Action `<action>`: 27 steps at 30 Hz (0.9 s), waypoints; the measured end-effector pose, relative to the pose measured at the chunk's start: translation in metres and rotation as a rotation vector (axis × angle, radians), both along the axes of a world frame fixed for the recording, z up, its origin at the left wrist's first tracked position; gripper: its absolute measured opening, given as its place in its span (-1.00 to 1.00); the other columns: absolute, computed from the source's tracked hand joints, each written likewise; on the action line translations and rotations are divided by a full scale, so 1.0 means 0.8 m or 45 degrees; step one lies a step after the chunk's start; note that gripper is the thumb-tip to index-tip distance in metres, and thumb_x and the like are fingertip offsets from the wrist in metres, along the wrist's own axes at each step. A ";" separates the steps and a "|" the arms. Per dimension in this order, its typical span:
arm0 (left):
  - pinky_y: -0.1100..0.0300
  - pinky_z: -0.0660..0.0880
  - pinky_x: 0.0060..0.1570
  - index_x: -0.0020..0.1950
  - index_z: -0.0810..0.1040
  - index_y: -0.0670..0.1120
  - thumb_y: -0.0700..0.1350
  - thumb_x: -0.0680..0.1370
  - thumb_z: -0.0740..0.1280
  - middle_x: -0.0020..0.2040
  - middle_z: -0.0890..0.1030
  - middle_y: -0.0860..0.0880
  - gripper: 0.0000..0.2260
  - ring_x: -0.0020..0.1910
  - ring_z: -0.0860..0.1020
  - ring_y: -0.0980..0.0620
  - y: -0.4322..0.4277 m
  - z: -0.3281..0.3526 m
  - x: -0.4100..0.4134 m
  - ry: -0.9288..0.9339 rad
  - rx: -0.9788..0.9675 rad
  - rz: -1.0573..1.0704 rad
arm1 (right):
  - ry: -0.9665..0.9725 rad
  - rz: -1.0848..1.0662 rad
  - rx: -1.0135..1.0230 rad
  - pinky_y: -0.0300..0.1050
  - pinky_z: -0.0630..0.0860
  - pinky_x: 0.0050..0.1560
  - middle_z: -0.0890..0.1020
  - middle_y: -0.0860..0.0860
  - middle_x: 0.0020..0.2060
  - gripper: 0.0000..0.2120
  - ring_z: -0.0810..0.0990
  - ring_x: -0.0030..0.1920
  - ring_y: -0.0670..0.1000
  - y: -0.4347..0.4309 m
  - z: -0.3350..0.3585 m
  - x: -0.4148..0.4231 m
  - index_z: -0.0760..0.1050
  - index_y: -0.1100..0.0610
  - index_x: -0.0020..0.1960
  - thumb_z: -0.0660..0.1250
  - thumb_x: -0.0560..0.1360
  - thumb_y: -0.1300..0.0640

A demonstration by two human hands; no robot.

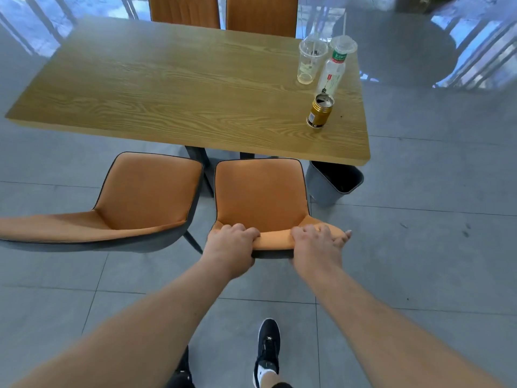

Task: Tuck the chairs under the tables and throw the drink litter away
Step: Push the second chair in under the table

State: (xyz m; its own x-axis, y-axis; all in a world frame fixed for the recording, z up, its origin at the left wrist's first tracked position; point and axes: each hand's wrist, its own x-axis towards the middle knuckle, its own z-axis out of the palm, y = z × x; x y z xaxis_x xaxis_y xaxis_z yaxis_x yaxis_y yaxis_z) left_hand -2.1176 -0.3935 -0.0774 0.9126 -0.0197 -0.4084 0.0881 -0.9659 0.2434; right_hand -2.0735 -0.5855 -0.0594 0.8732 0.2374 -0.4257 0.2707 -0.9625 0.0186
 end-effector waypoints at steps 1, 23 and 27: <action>0.03 0.48 -0.02 0.37 0.42 0.19 0.08 0.53 0.38 0.10 0.55 0.07 -0.59 0.06 0.51 -0.02 0.004 -0.001 -0.004 0.005 -0.026 -0.014 | 0.004 0.026 -0.035 0.67 0.06 0.36 0.54 -0.02 0.13 -0.75 0.40 0.28 0.19 0.003 0.000 -0.005 0.44 -0.09 0.18 0.35 0.52 0.00; 0.11 0.55 -0.38 -0.11 0.66 0.04 0.09 0.34 0.54 -0.25 0.66 0.07 -0.79 -0.37 0.59 -0.02 0.446 -0.011 -0.146 -0.297 0.276 -0.072 | -0.072 0.233 -0.188 0.00 0.44 -0.04 0.62 -0.05 -0.04 -0.78 0.60 0.00 0.06 0.227 -0.022 -0.079 0.44 -0.05 0.04 0.17 0.50 0.22; 0.16 0.46 -0.47 -0.20 0.63 0.06 0.03 0.38 0.52 -0.33 0.59 0.10 -0.88 -0.45 0.54 -0.01 0.448 -0.010 -0.141 -0.372 0.207 -0.158 | -0.008 0.339 -0.128 -0.02 0.36 -0.21 0.60 -0.03 -0.10 -0.81 0.60 -0.07 0.10 0.226 -0.019 -0.076 0.44 0.00 -0.02 0.15 0.49 0.25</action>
State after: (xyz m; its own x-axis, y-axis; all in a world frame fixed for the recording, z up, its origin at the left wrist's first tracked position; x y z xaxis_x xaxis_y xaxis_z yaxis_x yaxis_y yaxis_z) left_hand -2.2305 -0.0348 -0.0852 0.9860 -0.0942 -0.1374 -0.0833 -0.9931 0.0829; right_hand -2.1339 -0.4051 -0.0749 0.7887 0.4155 -0.4532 0.5131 -0.8508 0.1129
